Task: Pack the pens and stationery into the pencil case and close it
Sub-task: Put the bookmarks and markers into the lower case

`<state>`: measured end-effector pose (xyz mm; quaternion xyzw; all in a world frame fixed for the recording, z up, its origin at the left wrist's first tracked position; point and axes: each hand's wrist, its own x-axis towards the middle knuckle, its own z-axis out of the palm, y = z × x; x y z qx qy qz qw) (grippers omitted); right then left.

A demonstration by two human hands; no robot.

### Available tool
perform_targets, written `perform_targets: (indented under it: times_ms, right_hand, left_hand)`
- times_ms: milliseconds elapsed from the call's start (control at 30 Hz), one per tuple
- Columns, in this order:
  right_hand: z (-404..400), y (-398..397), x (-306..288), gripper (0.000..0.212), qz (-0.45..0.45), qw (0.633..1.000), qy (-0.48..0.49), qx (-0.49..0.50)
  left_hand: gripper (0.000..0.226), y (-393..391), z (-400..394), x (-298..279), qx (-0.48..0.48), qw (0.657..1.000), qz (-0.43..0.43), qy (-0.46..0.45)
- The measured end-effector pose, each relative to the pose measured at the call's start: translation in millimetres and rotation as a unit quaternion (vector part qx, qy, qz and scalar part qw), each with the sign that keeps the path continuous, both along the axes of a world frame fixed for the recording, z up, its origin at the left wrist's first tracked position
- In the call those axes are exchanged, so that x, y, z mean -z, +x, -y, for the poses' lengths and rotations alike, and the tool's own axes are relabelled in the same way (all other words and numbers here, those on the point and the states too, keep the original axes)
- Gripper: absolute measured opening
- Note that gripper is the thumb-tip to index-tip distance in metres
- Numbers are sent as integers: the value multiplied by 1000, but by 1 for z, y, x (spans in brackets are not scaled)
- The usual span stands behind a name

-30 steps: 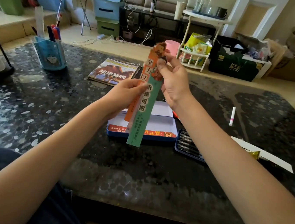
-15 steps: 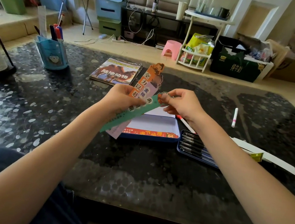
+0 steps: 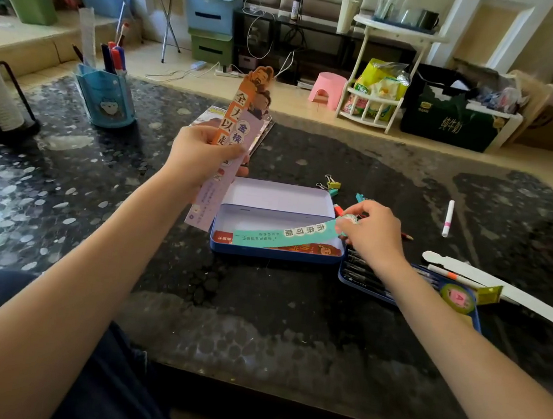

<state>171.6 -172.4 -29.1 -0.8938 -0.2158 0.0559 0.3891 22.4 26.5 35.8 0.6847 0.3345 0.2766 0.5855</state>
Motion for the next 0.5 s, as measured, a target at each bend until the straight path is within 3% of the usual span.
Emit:
perform_targets:
  times_ms: [167,500]
  right_hand:
    - [-8,-8,6,17,-22,996,-62,-54]
    - [-11,-8,8,16,19,971,-203,-124]
  left_hand:
    - [4,1,2,1,20,1000,-12,2]
    - [6,3,8,8,63,993,-72,62]
